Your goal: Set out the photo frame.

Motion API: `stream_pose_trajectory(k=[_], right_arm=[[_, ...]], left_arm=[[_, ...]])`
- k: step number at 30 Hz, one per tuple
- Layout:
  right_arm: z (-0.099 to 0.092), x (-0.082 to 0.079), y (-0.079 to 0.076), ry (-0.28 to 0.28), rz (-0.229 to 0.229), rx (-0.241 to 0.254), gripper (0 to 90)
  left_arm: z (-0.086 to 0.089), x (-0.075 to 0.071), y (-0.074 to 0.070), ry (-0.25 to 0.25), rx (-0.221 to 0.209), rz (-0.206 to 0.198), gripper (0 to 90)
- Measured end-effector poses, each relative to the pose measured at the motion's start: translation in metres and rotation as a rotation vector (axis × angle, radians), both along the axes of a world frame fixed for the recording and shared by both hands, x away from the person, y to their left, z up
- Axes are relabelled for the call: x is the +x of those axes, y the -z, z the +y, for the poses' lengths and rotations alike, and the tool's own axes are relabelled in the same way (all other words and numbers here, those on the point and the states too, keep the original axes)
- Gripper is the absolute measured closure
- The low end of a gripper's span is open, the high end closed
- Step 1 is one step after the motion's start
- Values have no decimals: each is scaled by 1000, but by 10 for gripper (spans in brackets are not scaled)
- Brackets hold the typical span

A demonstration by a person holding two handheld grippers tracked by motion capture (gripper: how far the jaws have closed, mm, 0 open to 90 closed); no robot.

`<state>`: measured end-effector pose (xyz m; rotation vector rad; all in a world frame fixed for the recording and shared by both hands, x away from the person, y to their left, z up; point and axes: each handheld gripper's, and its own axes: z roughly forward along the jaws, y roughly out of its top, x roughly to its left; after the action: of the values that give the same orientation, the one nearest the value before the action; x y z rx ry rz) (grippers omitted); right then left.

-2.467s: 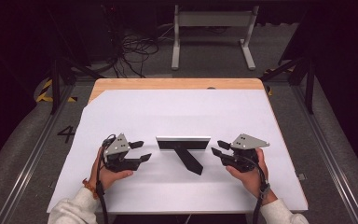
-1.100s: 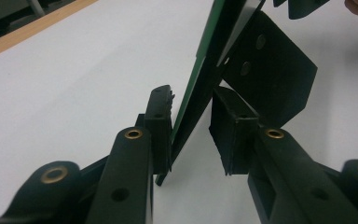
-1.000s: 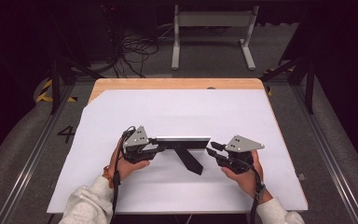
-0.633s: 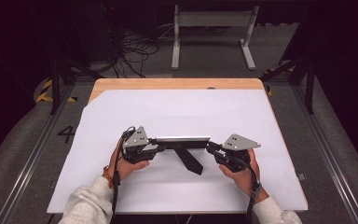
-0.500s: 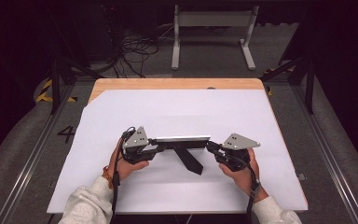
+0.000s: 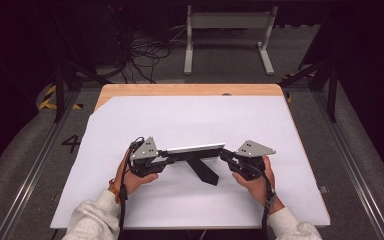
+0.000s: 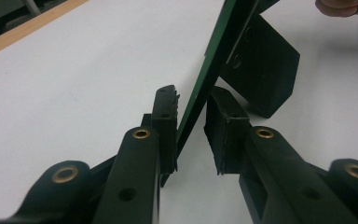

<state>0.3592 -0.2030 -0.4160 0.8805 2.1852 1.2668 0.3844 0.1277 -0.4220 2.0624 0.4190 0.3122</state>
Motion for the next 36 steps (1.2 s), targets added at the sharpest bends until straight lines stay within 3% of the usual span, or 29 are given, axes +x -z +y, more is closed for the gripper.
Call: stream_pose_trajectory(k=[14,19,31,34,36], right_arm=[[9,12,0,35,8,-1,805],[10,15,1,42,12,3,806],[9,9,-7,52,-12,-2,845],[9,8,-7,65,-12,-7,891],[7,5,-8,45,-7,-6,900]], left_arm=[[2,-4,0,7,1,2,783],[1,-5,0,8,15,-14,794],[1,-7,-1,4,17,-13,794],[1,-7,-1,3,18,-14,794],[0,-8,-1,0,19,-15,795]])
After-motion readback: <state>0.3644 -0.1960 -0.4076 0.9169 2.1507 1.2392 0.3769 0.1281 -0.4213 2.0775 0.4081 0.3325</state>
